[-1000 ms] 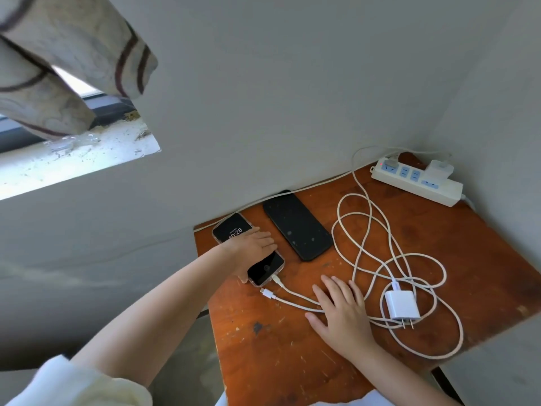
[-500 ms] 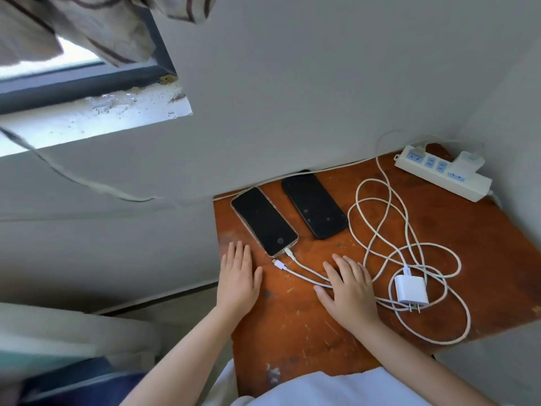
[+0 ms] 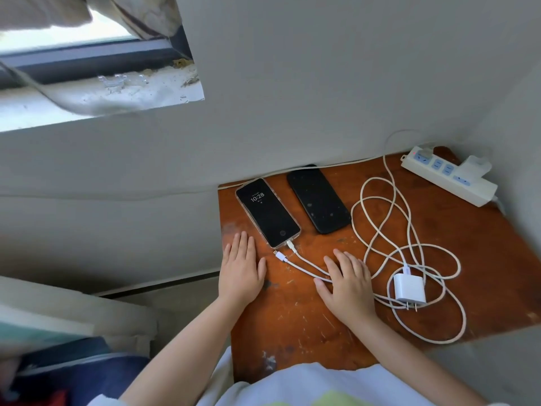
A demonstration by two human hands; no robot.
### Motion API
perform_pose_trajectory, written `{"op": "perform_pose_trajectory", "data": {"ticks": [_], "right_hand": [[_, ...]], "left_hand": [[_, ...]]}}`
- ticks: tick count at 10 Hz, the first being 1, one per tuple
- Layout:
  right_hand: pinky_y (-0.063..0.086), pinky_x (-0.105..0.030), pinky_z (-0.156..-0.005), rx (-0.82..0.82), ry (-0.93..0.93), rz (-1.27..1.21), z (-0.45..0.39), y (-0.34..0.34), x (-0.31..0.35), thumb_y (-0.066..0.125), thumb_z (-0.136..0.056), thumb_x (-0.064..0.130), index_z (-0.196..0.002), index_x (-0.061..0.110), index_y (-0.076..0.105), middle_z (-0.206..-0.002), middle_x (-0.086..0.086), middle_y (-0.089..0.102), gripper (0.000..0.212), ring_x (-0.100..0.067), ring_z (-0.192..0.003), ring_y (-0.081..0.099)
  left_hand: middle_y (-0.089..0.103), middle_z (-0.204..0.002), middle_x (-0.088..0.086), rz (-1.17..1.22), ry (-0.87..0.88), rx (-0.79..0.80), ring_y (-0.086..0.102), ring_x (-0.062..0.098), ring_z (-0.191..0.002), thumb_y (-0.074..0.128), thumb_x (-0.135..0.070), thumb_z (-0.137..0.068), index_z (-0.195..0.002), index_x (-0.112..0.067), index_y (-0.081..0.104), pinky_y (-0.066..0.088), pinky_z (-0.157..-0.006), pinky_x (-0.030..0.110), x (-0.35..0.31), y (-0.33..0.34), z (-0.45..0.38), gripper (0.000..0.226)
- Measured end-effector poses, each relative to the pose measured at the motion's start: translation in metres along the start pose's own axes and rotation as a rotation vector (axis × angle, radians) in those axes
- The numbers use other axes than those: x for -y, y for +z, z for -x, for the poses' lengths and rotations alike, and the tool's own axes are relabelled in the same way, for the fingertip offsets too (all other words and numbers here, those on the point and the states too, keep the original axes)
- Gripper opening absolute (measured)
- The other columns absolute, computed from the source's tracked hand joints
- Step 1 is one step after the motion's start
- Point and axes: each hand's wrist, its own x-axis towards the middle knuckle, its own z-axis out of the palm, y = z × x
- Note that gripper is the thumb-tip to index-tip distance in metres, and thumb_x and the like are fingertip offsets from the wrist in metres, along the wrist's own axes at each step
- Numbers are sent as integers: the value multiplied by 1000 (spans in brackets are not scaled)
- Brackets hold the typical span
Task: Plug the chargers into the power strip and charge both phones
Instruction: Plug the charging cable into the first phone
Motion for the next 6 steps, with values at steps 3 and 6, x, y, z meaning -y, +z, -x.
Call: {"op": "perform_pose_trajectory", "data": {"ticks": [3,6], "right_hand": [[53,-50,-79,-3,-17,-20,-1,0,-1,-1,-92,55,-98,12,71,-104,-14,72,85,-32,-96,68],[53,-49,-79,-24,-15,-30,-1,1,-1,-2,-92,55,-98,12,71,-105,-14,72,85,-32,-96,67]], "left_hand": [[2,-158,7,-12,11,-16,-3,20,-146,21,-40,-99,-147,-12,5,-5,-118,31,1,2,-1,58],[3,-158,7,-13,14,-19,-3,19,-146,21,-40,-99,-147,-11,5,-6,-117,31,2,2,-1,58]]}}
